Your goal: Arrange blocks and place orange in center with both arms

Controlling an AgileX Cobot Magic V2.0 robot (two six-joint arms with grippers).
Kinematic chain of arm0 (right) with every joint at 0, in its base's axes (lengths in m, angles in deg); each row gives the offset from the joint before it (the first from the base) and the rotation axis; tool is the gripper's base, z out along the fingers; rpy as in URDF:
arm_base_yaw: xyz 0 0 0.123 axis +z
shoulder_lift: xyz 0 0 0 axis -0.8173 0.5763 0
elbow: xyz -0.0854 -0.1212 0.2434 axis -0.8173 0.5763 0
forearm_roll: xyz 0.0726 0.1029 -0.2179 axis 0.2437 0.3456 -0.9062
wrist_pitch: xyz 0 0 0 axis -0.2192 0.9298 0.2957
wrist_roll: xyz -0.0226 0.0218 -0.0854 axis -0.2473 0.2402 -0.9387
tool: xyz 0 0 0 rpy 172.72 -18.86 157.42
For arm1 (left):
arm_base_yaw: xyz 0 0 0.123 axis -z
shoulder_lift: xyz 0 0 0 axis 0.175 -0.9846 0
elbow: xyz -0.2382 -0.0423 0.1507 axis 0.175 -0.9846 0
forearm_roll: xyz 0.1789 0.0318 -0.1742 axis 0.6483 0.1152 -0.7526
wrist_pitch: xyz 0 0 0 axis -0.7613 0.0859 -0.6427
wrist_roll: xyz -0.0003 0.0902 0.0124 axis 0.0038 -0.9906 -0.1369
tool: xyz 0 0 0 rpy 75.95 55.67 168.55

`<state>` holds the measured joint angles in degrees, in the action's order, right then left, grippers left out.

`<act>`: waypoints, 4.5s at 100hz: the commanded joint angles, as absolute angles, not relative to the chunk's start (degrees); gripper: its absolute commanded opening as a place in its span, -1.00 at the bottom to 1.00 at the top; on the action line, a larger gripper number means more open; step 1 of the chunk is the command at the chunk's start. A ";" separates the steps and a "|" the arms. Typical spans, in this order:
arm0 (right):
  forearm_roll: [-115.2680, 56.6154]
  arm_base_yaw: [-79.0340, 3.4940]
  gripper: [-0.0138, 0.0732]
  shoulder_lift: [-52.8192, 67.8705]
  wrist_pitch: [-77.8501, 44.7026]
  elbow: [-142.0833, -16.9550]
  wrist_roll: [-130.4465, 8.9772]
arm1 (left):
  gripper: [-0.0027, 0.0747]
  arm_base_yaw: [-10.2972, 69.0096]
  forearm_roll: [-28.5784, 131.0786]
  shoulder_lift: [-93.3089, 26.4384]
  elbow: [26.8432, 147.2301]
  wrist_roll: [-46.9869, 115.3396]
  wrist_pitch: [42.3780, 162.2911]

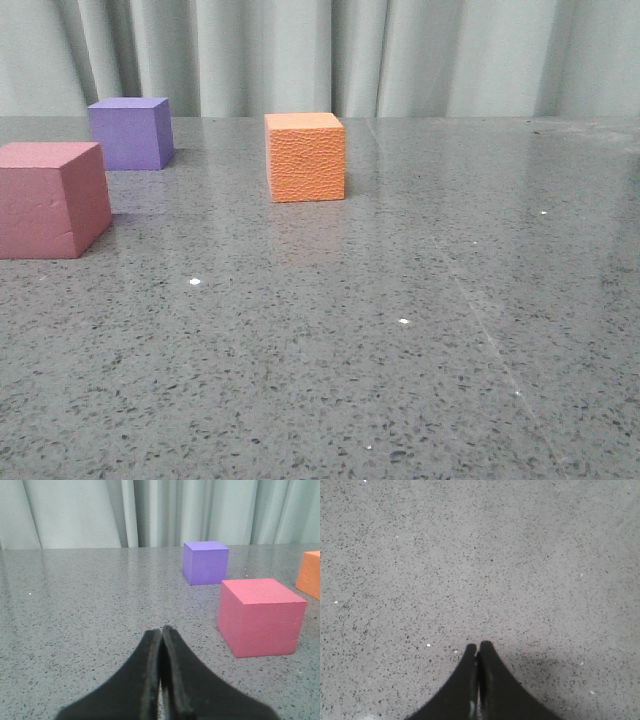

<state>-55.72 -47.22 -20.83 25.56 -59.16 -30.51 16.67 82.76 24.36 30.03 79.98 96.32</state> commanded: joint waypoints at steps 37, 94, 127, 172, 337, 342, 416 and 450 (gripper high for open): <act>-56.32 -47.67 -0.96 -20.59 22.78 -60.47 -31.04 | -0.98 17.03 82.83 26.24 26.86 80.45 91.43; -49.88 -47.86 -0.96 -45.11 -16.08 -33.50 -31.04 | -0.98 17.03 82.83 26.24 26.86 80.45 91.43; -48.18 -51.90 -0.96 -52.59 -25.29 -22.24 -31.04 | -0.98 17.03 82.83 26.24 26.86 80.45 91.43; -48.12 -52.79 -0.96 -52.59 -30.25 -18.35 -31.04 | -0.98 17.03 82.83 26.24 26.86 80.45 91.43; -48.12 -52.79 -0.96 -52.59 -30.20 -18.35 -31.04 | -0.98 17.03 67.35 -2.78 75.51 80.45 127.96; -48.12 -52.79 -0.96 -52.59 -30.20 -18.35 -31.04 | -0.98 17.03 67.35 -4.34 76.99 80.45 127.85; -48.12 -52.79 -0.96 -52.59 -30.20 -18.35 -31.04 | 0.22 17.03 67.35 -7.24 78.23 80.45 126.03; -48.12 -52.79 -0.96 -52.59 -30.20 -18.35 -31.04 | 0.80 17.03 67.56 -7.24 78.23 80.45 122.61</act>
